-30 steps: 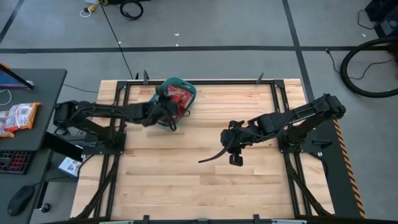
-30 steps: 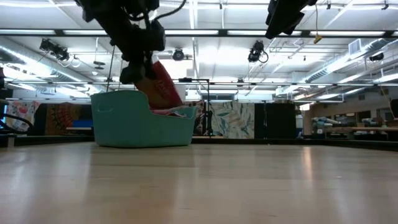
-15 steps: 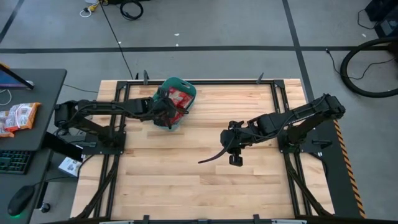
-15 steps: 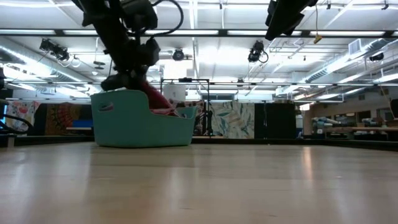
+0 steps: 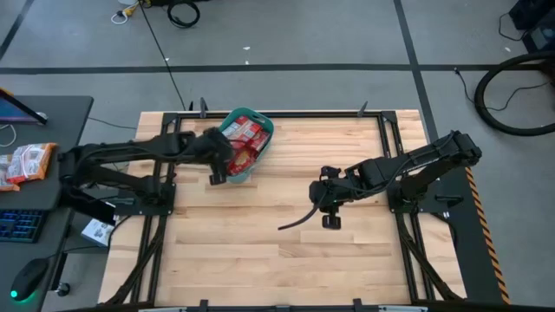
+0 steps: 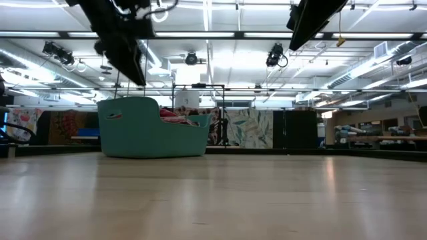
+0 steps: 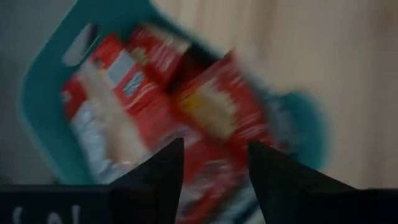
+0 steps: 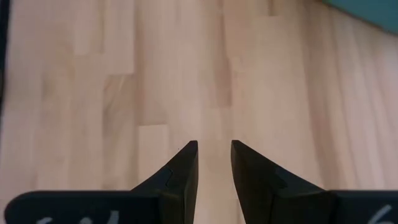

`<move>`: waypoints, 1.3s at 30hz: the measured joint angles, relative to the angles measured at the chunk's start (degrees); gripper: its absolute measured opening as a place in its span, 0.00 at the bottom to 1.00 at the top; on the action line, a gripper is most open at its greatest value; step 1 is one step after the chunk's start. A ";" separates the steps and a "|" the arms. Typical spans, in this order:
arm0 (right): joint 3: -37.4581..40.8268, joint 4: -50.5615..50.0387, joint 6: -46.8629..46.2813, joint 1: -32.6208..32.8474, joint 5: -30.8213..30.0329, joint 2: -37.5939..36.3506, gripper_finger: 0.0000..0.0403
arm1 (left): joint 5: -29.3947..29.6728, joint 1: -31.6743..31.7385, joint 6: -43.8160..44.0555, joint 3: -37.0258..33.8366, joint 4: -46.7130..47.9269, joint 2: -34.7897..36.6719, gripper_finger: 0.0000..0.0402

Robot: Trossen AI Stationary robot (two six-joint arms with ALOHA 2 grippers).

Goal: Sort popcorn bags into baskets
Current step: Return to Home Position

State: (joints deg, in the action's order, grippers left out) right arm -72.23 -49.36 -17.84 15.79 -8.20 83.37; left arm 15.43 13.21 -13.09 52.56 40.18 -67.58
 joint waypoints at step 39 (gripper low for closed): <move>63.01 70.54 -1.45 -4.07 -6.98 -41.93 0.25 | -3.52 -13.84 25.71 -41.99 -43.60 52.21 0.31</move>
State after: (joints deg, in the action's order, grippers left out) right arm -9.22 21.18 -19.29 11.72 -15.18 41.44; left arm 11.90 -0.62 12.62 10.56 -3.42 -15.37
